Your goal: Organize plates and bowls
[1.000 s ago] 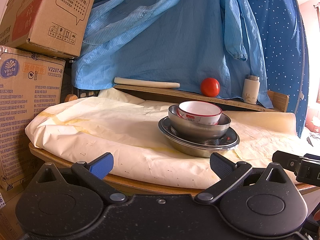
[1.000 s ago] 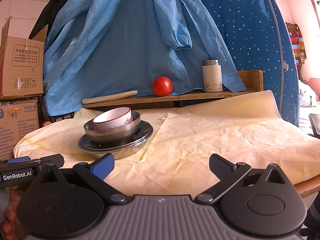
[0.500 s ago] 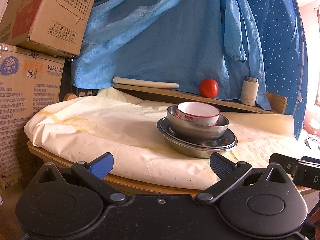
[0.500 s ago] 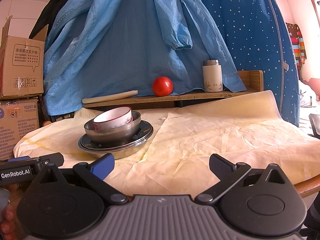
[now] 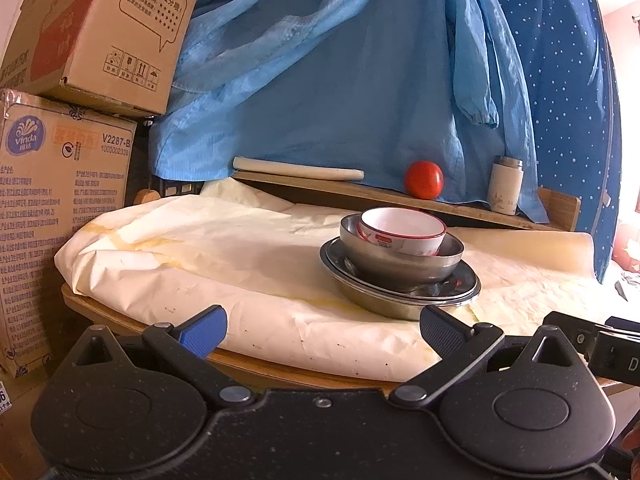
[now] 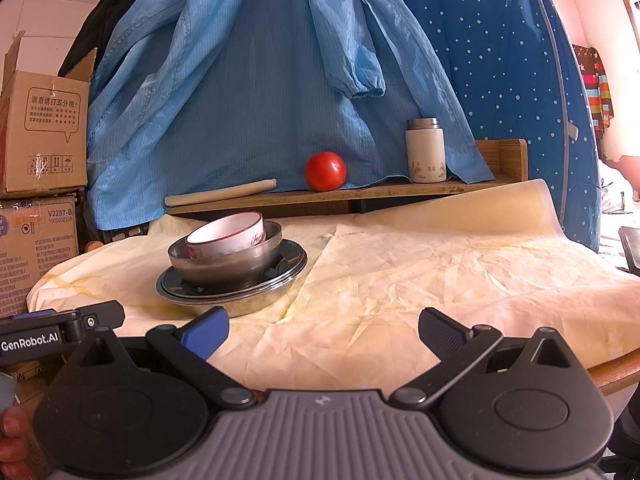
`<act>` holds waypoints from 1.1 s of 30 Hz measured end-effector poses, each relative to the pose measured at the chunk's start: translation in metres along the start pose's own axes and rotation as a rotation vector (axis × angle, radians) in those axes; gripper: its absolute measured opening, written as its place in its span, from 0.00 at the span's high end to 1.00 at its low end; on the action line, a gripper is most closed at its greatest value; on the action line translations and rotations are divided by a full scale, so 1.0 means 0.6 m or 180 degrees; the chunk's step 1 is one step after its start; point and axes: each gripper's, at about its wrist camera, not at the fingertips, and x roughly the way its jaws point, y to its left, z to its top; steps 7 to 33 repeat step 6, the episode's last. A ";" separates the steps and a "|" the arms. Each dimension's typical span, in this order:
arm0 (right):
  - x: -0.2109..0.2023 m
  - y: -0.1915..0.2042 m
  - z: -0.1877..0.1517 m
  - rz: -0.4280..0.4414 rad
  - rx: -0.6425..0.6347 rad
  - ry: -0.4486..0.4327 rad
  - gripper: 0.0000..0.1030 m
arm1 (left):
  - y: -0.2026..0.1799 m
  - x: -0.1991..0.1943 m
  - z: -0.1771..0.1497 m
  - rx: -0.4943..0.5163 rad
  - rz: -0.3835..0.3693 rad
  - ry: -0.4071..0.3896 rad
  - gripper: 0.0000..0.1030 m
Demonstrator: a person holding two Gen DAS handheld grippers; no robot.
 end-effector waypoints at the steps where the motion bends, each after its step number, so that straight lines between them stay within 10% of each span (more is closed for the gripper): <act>1: 0.000 0.000 0.000 0.0001 0.0001 -0.0001 0.00 | 0.000 0.000 0.000 0.0005 -0.0005 0.0004 0.01; 33: 0.001 -0.003 0.000 0.0020 0.0012 -0.0005 0.00 | -0.005 0.005 0.006 0.0085 0.0005 0.0021 0.01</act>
